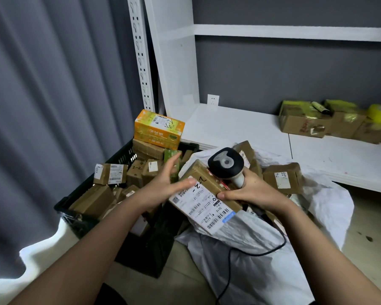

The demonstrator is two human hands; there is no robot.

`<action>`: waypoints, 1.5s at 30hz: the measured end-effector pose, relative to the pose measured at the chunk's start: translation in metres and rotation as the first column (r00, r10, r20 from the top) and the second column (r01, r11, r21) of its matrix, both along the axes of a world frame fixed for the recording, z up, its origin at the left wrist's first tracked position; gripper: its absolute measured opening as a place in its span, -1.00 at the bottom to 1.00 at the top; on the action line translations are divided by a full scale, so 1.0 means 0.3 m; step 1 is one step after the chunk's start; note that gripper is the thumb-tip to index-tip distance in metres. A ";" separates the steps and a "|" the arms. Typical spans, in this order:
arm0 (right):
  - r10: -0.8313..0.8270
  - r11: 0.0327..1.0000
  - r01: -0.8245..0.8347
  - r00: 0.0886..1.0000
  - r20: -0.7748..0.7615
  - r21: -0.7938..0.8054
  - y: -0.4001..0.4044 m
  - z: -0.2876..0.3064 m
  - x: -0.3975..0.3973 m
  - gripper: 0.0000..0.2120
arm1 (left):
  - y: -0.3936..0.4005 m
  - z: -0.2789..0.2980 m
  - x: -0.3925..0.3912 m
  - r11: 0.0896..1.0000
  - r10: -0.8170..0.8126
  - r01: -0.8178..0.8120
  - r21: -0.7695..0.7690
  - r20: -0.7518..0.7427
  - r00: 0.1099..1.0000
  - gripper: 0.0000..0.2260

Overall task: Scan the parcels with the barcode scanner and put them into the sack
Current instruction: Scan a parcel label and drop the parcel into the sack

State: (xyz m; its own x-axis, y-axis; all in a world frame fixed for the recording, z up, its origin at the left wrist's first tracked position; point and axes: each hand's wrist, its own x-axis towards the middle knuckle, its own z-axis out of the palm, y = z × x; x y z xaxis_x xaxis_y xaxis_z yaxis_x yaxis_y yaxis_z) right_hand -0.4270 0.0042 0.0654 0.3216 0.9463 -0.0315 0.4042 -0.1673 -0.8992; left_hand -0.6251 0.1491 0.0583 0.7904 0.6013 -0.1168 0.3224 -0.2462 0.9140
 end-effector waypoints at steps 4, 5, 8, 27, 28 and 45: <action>0.074 0.992 -0.069 0.997 0.038 -0.105 -0.023 0.018 -0.012 -0.39 | -0.011 -0.017 0.002 0.978 -0.207 0.207 -0.010 -0.113 0.972 -0.24; 0.094 0.989 -0.089 0.995 0.034 -0.122 -0.028 0.021 -0.016 -0.41 | -0.008 -0.016 0.002 0.979 -0.203 0.202 -0.014 -0.130 0.971 -0.27; 0.092 0.991 -0.094 0.995 -0.030 -0.095 -0.033 0.015 -0.031 -0.53 | 0.012 -0.016 -0.006 0.989 -0.143 0.138 -0.046 -0.169 0.975 -0.21; -0.062 0.903 0.305 0.790 -0.610 0.303 -0.013 0.028 -0.170 -0.73 | 0.044 -0.104 0.043 0.561 0.682 -0.348 -0.751 0.182 0.708 -0.62; -0.055 0.908 0.291 0.797 -0.602 0.302 -0.008 0.028 -0.173 -0.70 | 0.041 -0.106 0.049 0.559 0.683 -0.335 -0.758 0.192 0.705 -0.70; -0.052 0.953 0.207 0.829 -0.557 0.220 0.002 0.017 -0.194 -0.67 | 0.051 -0.122 0.077 0.550 0.672 -0.285 -0.785 0.214 0.709 -0.80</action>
